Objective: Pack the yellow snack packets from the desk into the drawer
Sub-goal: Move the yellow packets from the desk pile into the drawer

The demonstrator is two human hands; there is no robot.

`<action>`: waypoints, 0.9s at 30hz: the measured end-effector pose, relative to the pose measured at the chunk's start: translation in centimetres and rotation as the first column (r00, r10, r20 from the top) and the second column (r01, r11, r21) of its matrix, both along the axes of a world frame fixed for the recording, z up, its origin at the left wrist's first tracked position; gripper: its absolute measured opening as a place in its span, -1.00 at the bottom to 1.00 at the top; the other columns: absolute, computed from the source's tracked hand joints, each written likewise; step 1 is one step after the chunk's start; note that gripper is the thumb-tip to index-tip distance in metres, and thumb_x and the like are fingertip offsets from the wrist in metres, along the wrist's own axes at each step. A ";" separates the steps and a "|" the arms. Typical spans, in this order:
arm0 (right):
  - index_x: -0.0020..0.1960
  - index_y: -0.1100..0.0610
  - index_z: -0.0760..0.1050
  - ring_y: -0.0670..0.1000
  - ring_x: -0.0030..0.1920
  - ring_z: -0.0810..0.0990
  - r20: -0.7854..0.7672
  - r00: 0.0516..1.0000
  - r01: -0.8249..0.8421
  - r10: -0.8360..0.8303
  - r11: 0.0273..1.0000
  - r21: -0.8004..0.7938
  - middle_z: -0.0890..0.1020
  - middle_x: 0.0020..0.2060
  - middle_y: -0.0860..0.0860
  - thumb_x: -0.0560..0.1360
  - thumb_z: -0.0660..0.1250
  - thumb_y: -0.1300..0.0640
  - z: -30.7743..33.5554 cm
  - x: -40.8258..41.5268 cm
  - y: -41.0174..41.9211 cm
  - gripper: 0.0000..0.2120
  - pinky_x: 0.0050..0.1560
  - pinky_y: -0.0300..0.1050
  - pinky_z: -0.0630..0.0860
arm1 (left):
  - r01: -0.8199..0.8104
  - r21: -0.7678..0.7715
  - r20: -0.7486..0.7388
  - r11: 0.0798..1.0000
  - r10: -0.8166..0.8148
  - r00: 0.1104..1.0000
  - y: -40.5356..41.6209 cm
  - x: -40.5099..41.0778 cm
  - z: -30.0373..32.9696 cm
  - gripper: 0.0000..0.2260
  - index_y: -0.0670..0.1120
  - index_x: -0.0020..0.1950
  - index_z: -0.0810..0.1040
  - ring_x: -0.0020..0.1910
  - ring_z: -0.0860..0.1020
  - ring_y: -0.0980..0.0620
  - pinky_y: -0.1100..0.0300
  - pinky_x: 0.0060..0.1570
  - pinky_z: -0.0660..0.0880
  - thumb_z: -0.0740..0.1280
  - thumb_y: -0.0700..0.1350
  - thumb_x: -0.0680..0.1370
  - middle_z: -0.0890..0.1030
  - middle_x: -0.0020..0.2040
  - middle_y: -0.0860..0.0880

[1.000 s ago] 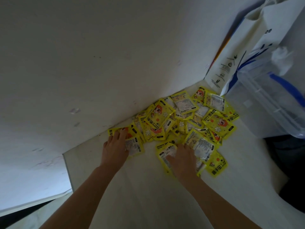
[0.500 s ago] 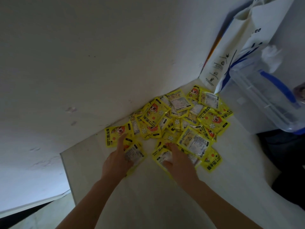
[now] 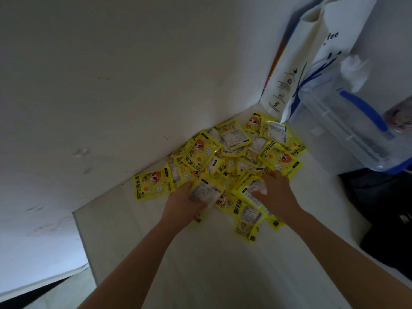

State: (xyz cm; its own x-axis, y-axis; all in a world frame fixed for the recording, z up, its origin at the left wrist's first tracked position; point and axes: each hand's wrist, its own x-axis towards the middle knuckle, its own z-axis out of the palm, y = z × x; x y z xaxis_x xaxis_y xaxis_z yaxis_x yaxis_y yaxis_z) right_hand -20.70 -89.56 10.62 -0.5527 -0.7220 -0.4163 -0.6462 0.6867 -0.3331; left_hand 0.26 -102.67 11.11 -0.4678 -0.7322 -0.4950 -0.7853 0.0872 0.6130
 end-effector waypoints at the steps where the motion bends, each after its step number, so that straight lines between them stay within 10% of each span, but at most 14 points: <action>1: 0.33 0.18 0.38 0.23 0.29 0.30 -0.018 1.000 -0.014 0.014 1.000 0.008 0.37 0.29 0.17 0.49 0.36 -0.02 -0.1 0.0 -0.1 -0.51 0.27 0.05 0.31 | 0.027 -0.005 -0.023 1.000 -0.027 0.999 0.1 -0.8 -0.1 -0.72 -0.05 0.02 0.50 -0.27 0.55 0.12 0.18 -0.31 0.51 0.48 -0.05 0.39 0.60 -0.13 0.01; 19: 0.34 0.09 0.32 0.21 0.29 0.35 0.015 1.000 0.006 -0.007 0.997 0.074 0.36 0.24 0.16 0.50 0.34 -0.05 -0.1 0.4 -0.8 -0.52 0.21 0.16 0.41 | 0.087 -0.073 0.153 0.994 -0.075 0.985 1.6 -4.6 -2.4 -0.77 -0.05 -0.01 0.47 -0.09 0.56 -0.06 0.09 -0.14 0.49 0.43 -0.01 0.43 0.54 -0.08 -0.01; 27: 0.42 0.10 0.26 0.18 0.34 0.40 0.135 0.986 0.097 -0.100 0.995 0.030 0.42 0.35 0.13 0.51 0.32 -0.06 1.5 0.4 0.8 -0.45 0.28 0.13 0.37 | -0.197 0.077 0.065 0.977 0.193 0.979 2.6 -2.3 -1.3 -0.79 -0.07 -0.07 0.58 -0.12 0.63 -0.06 0.04 -0.08 0.60 0.46 -0.01 0.40 0.65 -0.11 -0.06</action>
